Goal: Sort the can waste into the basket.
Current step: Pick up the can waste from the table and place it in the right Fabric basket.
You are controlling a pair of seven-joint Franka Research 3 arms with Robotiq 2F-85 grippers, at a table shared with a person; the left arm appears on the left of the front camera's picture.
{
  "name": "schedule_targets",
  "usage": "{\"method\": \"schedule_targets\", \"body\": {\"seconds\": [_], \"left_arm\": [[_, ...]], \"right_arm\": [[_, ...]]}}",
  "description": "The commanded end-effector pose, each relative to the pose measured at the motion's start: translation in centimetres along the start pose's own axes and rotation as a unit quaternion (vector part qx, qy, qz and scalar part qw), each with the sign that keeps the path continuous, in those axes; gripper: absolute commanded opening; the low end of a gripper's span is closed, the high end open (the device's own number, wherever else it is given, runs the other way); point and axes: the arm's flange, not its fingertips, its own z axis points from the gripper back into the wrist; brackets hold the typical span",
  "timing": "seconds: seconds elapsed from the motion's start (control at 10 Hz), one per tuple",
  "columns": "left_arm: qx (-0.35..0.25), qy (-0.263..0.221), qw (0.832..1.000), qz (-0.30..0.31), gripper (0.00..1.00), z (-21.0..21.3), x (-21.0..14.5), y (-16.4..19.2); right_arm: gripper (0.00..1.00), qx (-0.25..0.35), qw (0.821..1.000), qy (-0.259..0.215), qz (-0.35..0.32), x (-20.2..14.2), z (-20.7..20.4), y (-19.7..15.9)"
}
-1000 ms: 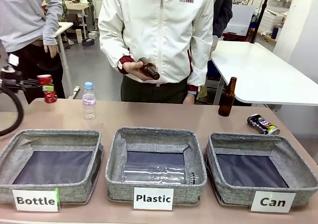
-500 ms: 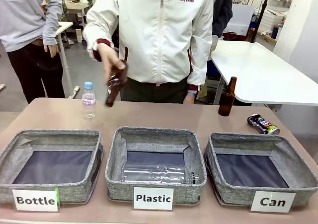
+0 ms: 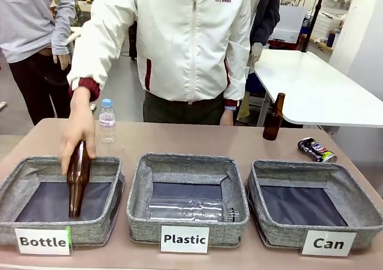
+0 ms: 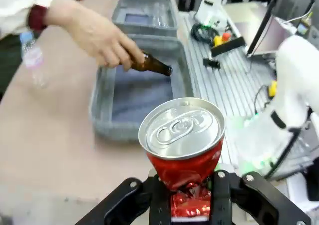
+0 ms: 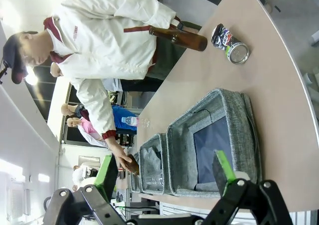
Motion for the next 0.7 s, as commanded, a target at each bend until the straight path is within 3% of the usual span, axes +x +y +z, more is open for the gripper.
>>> {"method": "schedule_targets", "body": {"seconds": [0.0, 0.1, 0.3, 0.6], "left_arm": [[0.026, -0.039, 0.999, 0.001, 0.00, 6.4, -5.0, -3.3], [-0.002, -0.067, 0.997, -0.032, 0.00, 7.6, -6.5, -4.5], [0.002, -0.121, 0.991, -0.055, 0.00, 7.6, -7.0, -3.0], [-0.014, -0.135, 0.989, -0.058, 0.00, 6.3, -5.0, -0.7]], "right_arm": [[1.00, 0.012, 1.000, -0.008, 0.012, 0.3, 0.0, 0.0], [1.00, 0.012, 1.000, -0.008, 0.012, 0.3, 0.0, 0.0], [1.00, 0.012, 1.000, -0.008, 0.012, 0.3, 0.0, 0.0], [1.00, 0.012, 1.000, -0.008, 0.012, 0.3, 0.0, 0.0]]}}
